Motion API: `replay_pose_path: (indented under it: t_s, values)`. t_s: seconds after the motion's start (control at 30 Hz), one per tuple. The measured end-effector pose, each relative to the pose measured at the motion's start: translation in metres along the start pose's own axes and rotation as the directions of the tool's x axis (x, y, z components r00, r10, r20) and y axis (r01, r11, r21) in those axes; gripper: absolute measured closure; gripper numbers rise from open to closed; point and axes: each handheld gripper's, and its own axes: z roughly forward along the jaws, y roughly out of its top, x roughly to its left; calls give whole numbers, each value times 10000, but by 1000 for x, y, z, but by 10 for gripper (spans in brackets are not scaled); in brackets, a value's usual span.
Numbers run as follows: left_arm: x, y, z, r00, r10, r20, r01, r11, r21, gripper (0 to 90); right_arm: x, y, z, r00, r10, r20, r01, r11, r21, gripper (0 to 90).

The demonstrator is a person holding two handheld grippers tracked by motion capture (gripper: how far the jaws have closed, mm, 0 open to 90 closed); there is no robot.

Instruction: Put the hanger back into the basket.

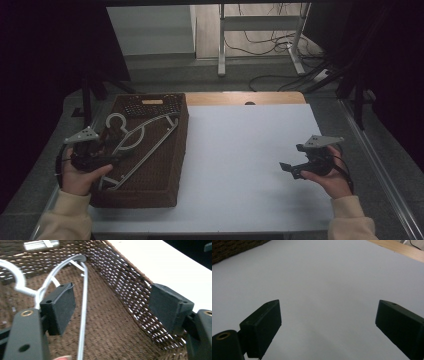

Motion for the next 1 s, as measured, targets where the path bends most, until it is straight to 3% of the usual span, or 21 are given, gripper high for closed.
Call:
replay_pose_path:
  t_s: [0.3, 0.43, 1.0]
  values:
    - [-30, -6, 9, 9990, 349, 261, -343, 9991, -242, 187, 1, -2, 1, 9997, 206, -124, -209, 9995, -223, 63]
    - [-39, -10, 13, 9980, 501, 373, -496, 9987, -129, 185, 1, -4, 0, 9993, 340, -131, -345, 9987, -369, 63]
    - [-40, -15, 20, 9987, 442, 271, -443, 9990, 42, 170, 6, -12, -7, 9980, 598, 184, -584, 9957, -719, 63]
